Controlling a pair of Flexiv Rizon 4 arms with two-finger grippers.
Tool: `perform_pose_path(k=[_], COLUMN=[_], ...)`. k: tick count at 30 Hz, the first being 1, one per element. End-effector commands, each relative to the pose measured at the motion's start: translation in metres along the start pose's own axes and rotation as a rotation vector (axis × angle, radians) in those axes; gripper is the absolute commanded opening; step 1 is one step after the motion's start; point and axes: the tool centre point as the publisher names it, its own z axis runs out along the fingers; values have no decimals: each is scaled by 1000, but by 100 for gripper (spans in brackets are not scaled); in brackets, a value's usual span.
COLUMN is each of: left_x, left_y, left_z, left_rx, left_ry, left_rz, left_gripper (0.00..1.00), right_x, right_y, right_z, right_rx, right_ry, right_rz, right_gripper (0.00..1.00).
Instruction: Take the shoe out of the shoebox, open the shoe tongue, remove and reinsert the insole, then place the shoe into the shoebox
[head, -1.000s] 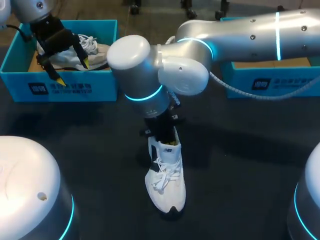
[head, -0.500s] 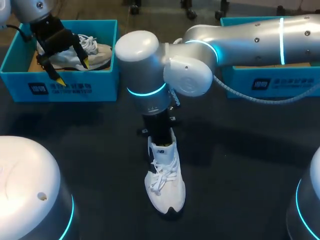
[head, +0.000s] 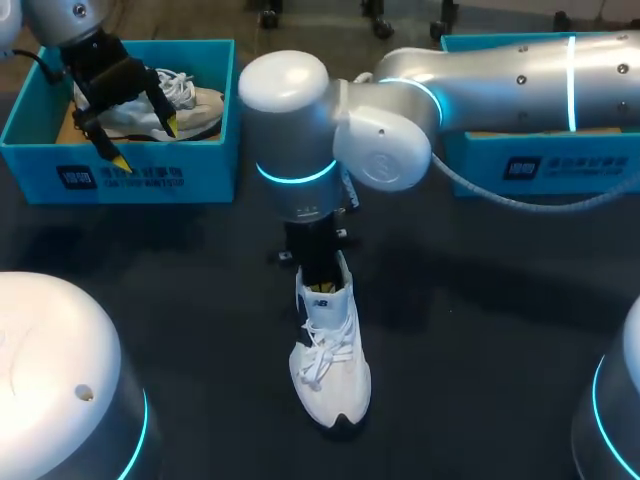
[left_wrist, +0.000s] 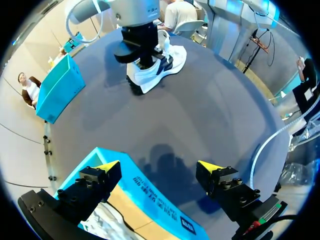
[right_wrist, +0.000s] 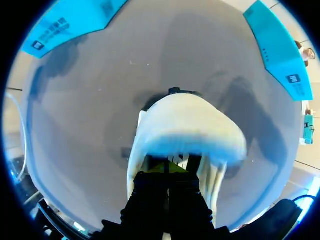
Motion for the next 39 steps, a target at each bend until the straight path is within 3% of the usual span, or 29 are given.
perform_pose_path(k=[1,13,18,30,38,39], left_x=[-1,-1,-1,-1,-1,-1], left_y=[1,1,1,1,1,1], left_z=[0,0,0,0,0,0], left_rx=[-1,-1,-1,-1,-1,-1], left_ry=[3,3,3,3,3,3], left_rz=[1,1,1,1,1,1], left_gripper=[100,100,100,100,100,100], right_x=[-1,0,-5,-18,-11,-10], right_y=[5,-11,-17,-22,-29,-30], right_z=[13,-25,-30,-27,-34,-34], right_rx=[21,-2,7,43,60,60], right_ry=[19,4,14,71,64,64], right_rz=[2,3,7,-16,-29,-29], right_gripper=[0,0,0,44,49,55])
